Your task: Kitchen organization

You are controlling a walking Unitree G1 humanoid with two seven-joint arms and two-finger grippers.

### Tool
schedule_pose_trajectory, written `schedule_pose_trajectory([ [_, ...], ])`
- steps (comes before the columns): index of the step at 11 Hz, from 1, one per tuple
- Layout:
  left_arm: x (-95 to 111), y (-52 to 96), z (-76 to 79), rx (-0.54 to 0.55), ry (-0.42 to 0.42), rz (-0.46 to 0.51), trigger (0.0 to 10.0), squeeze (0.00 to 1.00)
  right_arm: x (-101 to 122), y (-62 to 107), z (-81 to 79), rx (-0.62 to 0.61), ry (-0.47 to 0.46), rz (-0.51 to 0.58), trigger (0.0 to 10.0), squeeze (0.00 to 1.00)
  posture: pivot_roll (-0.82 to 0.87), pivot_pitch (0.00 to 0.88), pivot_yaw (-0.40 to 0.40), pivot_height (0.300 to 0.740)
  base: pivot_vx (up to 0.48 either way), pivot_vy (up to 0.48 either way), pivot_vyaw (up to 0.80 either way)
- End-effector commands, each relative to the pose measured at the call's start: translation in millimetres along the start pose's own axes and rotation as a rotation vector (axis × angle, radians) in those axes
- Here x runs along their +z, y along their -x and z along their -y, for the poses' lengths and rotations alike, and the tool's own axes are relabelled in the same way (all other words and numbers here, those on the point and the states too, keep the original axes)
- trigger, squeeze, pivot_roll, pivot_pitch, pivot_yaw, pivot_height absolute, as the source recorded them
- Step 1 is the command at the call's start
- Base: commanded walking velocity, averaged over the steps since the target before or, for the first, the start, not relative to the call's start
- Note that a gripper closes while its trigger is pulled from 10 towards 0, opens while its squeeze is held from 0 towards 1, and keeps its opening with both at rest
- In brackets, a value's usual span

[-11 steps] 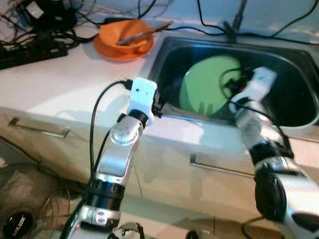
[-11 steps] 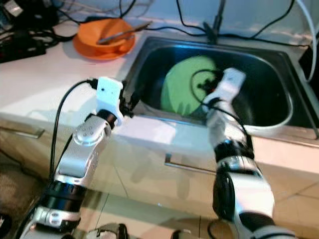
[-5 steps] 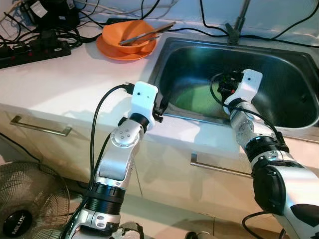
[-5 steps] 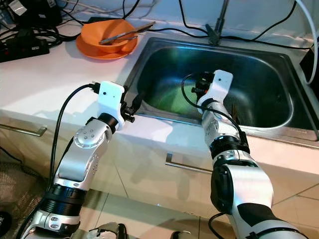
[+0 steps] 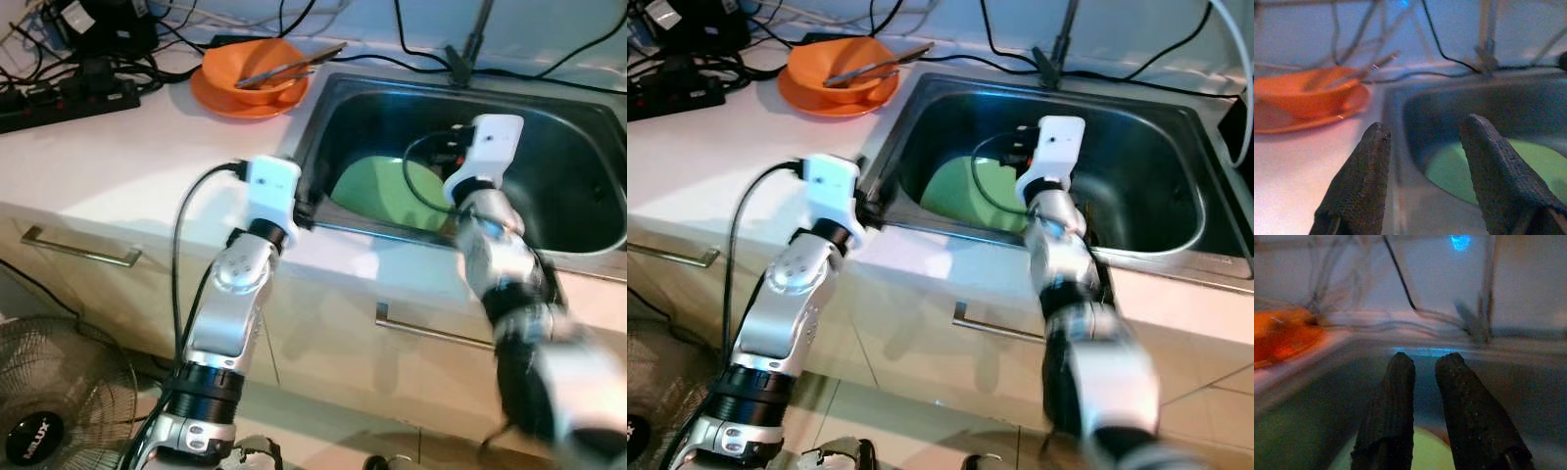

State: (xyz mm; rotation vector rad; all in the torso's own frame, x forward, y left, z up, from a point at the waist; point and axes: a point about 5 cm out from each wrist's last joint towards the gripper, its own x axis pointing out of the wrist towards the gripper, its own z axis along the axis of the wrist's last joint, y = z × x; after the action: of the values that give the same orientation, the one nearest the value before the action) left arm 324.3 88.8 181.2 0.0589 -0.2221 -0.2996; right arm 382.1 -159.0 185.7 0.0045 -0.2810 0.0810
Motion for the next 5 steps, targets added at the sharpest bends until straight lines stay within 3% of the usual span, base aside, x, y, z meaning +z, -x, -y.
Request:
schedule_pose_trajectory([
  [1,-1.3,2.2,-8.0,0.049,-0.018,0.019,10.0,0.0,6.7,4.7,-10.6,0.053,0.024,0.063,10.0,0.0,0.1,0.081,-0.006,0.74,0.0,0.0,0.0],
  [3,6.4,2.5,-22.7,0.128,-0.037,0.095,10.0,0.0,-1.5,25.5,-25.8,0.03,-0.045,0.088,10.0,0.0,0.08,0.087,-0.002,0.74,0.0,0.0,0.0],
  [5,3.8,-1.9,-23.7,0.137,-0.036,0.083,10.0,0.0,0.4,24.5,-34.5,0.021,-0.095,0.078,10.0,0.0,0.07,0.082,-0.001,0.74,0.0,0.0,0.0],
])
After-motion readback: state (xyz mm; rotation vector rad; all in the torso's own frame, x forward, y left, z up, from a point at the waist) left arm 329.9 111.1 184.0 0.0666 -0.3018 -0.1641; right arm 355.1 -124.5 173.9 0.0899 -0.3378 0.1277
